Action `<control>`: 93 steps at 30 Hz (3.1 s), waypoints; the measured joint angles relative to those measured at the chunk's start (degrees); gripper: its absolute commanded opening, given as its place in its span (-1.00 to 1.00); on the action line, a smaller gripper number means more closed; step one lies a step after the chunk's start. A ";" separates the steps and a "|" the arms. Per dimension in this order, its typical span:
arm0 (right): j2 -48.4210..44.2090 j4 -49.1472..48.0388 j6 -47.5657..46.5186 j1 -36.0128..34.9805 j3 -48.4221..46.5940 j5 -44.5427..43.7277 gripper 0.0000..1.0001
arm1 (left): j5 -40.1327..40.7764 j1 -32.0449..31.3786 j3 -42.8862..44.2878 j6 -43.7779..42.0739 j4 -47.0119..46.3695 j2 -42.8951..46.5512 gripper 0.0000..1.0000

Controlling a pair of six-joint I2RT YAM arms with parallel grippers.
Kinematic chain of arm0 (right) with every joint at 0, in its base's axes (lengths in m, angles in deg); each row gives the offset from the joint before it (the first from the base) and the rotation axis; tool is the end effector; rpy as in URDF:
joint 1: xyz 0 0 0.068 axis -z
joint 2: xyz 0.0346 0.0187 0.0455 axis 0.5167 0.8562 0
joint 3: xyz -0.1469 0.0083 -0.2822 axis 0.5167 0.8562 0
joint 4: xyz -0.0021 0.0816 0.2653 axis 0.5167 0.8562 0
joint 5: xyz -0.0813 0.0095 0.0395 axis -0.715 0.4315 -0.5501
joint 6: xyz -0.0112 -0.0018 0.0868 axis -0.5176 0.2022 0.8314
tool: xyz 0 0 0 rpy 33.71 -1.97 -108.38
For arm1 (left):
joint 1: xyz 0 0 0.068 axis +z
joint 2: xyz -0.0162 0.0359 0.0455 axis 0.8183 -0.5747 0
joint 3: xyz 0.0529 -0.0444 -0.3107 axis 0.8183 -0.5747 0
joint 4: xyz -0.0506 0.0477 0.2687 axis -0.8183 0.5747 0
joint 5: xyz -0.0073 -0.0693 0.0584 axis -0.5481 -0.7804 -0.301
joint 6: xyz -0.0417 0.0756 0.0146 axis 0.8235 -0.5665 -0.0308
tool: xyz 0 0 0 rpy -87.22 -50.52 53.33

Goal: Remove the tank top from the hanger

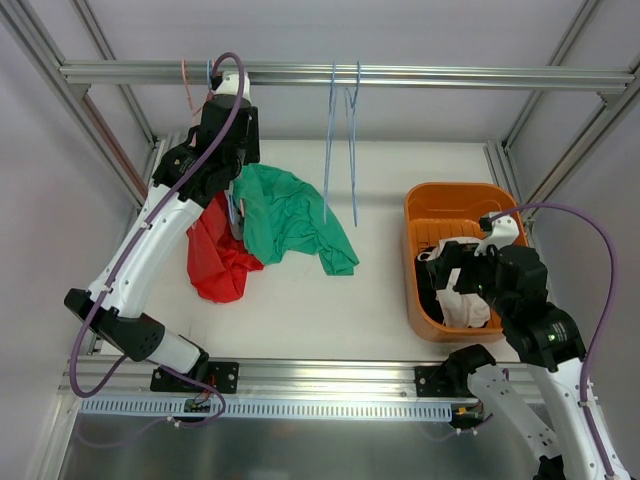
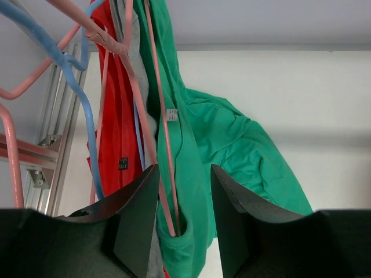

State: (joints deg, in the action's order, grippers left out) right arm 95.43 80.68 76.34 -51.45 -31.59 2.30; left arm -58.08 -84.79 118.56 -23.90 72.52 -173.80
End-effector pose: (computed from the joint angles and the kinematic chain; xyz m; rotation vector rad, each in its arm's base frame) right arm 0.1059 0.0347 0.3714 -0.3401 1.9128 0.1605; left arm 0.3240 -0.1412 0.5192 -0.0076 1.8751 0.0378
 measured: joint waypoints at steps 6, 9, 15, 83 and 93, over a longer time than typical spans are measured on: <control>0.00 -0.74 -0.02 0.00 0.26 0.76 0.78 | 0.48 0.00 0.00 -0.39 0.00 -0.04 -0.09; 0.11 -1.53 -0.02 0.00 0.57 1.09 0.78 | 0.42 0.00 0.00 -0.87 0.02 0.11 -0.08; 1.38 -2.29 -0.02 0.00 1.90 2.38 0.77 | 0.39 0.00 0.00 -1.40 0.09 2.29 -0.11; -2.14 -14.97 2.64 -0.28 3.80 35.17 0.73 | -31.28 -1.55 -28.92 8.63 2.23 34.84 -1.00; -3.30 -30.82 9.66 -14.10 19.23 33.22 0.66 | -40.98 -3.96 -51.69 13.40 8.28 51.23 -1.00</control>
State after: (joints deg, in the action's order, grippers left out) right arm 92.13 49.86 86.00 -65.55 -12.36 35.52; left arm -99.07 -88.74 66.86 -10.50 80.81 -122.57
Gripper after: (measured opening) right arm 0.838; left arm 0.024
